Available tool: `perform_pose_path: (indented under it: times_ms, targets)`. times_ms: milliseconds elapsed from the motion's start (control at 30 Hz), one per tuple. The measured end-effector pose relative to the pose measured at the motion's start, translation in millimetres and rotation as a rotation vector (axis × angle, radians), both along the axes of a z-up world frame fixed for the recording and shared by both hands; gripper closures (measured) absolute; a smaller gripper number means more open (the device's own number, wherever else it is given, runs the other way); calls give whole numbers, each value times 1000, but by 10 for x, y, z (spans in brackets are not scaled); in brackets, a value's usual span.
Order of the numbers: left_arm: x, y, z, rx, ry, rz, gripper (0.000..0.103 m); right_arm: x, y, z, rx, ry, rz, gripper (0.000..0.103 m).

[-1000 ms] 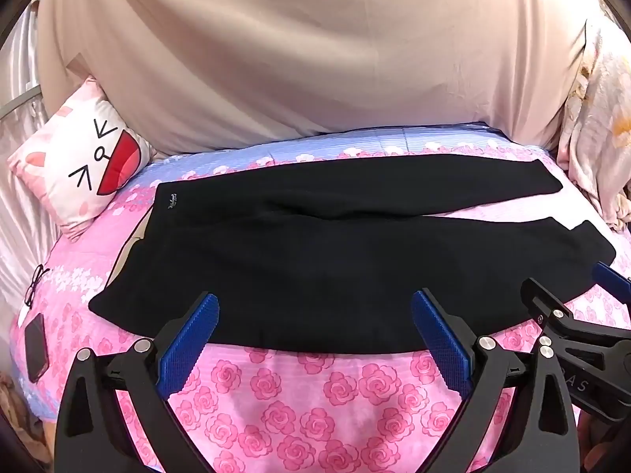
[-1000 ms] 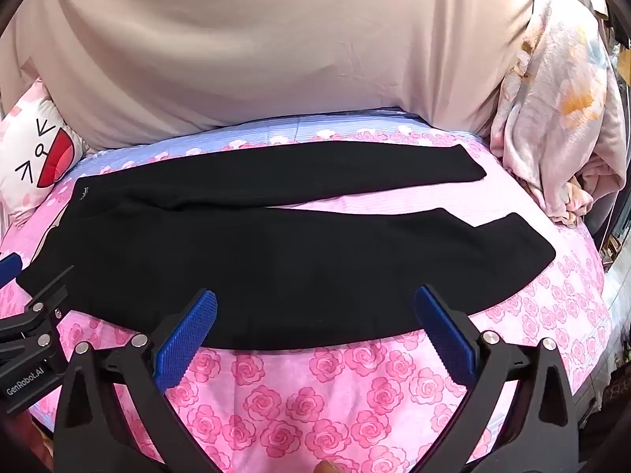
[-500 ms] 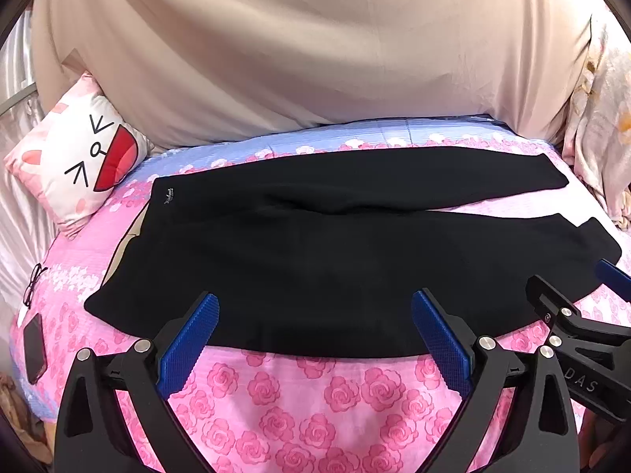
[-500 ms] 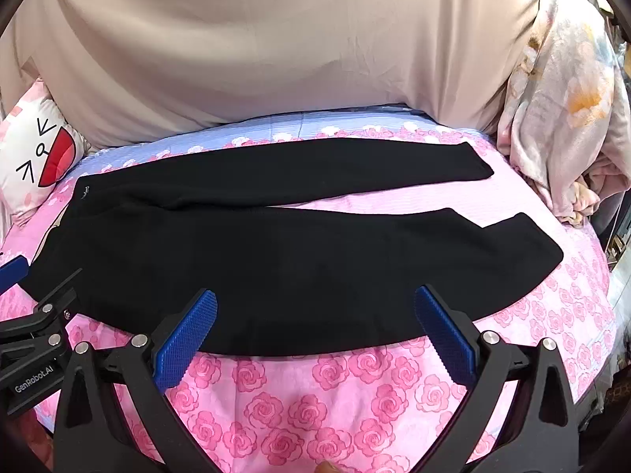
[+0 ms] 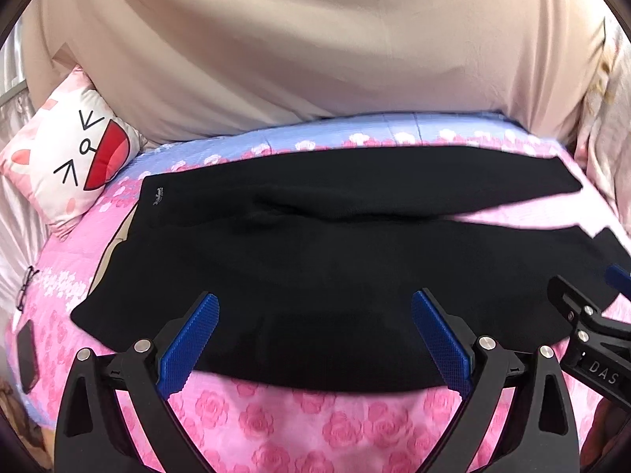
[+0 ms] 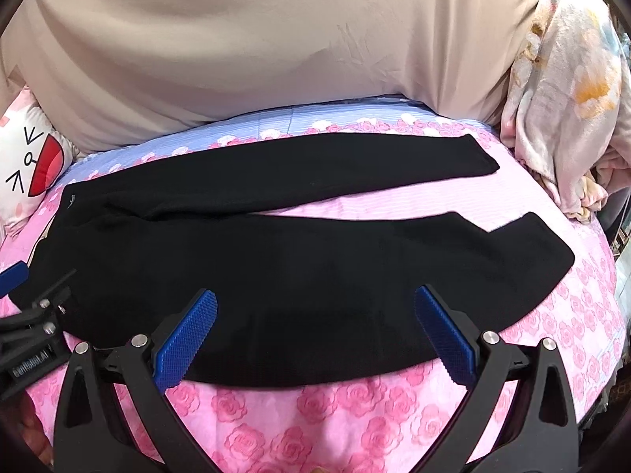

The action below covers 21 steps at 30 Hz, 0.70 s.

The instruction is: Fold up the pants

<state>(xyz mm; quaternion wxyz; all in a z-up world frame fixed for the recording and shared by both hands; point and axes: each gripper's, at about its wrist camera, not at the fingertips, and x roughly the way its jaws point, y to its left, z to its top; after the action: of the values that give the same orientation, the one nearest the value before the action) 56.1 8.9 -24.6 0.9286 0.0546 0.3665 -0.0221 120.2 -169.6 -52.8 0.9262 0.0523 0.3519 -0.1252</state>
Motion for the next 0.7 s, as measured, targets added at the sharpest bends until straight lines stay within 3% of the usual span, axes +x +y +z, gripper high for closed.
perform_pose_path:
  times_ms: [133, 233, 267, 400, 467, 567, 633, 700]
  targets:
    - [263, 254, 70, -41, -40, 34, 8, 116, -401, 86, -9, -85, -14, 5]
    - [534, 488, 146, -9, -75, 84, 8, 277, -997, 204, -69, -196, -60, 5]
    - [678, 610, 174, 15, -84, 112, 8, 400, -1196, 222, -101, -195, -66, 5]
    - [1295, 1077, 236, 19, -72, 158, 6, 1099, -1965, 205, -238, -87, -70, 5]
    - [1725, 1395, 187, 4, -5, 199, 6, 1368, -2276, 164, -268, -47, -95, 5]
    - [2145, 1803, 127, -33, 17, 257, 6, 1863, -2787, 39, -212, 44, -119, 5]
    - [2400, 2053, 60, -3, 43, 337, 6, 2116, -3060, -71, -149, 101, -135, 5]
    - [2523, 2172, 11, 21, 39, 355, 6, 2304, -3250, -128, -121, 116, -140, 5]
